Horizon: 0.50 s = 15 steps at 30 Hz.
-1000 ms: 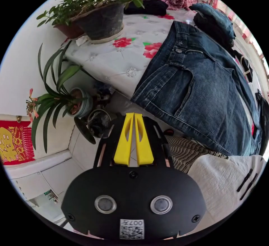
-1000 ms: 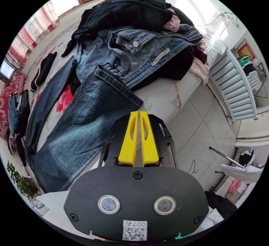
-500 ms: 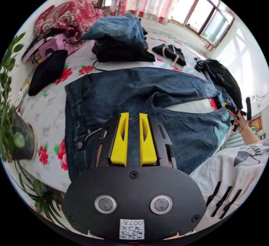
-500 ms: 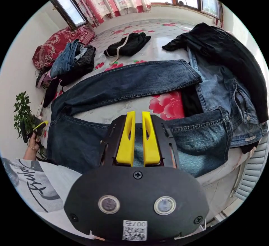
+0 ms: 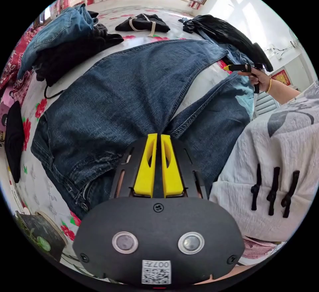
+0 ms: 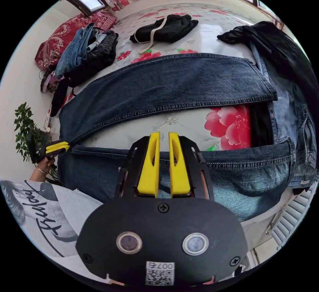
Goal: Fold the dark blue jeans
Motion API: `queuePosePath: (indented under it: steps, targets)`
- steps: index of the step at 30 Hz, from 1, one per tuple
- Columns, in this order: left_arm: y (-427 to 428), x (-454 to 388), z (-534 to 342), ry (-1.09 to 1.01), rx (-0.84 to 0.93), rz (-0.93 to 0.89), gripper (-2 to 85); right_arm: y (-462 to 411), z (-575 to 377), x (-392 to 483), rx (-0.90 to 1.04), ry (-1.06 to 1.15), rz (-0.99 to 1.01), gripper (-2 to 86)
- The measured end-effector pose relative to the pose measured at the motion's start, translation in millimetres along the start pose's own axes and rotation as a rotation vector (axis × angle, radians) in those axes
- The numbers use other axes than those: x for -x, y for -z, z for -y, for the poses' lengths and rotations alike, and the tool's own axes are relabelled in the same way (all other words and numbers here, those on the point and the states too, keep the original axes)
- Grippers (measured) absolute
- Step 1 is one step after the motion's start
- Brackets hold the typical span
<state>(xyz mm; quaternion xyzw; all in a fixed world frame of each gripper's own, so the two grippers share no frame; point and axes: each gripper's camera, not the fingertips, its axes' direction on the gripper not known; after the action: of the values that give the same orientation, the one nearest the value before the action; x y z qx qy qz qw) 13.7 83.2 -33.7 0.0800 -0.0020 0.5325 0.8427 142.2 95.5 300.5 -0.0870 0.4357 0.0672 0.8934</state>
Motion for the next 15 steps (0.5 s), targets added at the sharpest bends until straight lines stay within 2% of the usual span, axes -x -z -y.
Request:
queuePosePath:
  steps: [4,7,9,11,15]
  targets:
    - [15.5,3.4,-7.6,-0.005,-0.019,-0.087,3.9,-4.8,29.6,-6.7,0.025,-0.015,0.047,4.8]
    - [45.6,23.2,0.7,0.048,-0.051,0.041,5.8,13.9,75.9,-14.4,-0.020,0.015,0.000,5.6]
    - [68.8,59.0,8.6,0.181,-0.107,0.232,6.1,31.1,120.1,-26.9,-0.076,0.018,-0.039,6.5]
    - [77.6,96.9,15.0,0.303,-0.113,0.335,6.3,37.0,153.4,-38.7,-0.097,0.013,-0.065,7.4]
    - [80.7,184.6,41.3,0.477,-0.045,0.399,8.4,23.0,220.7,-67.4,-0.036,-0.019,-0.164,9.5]
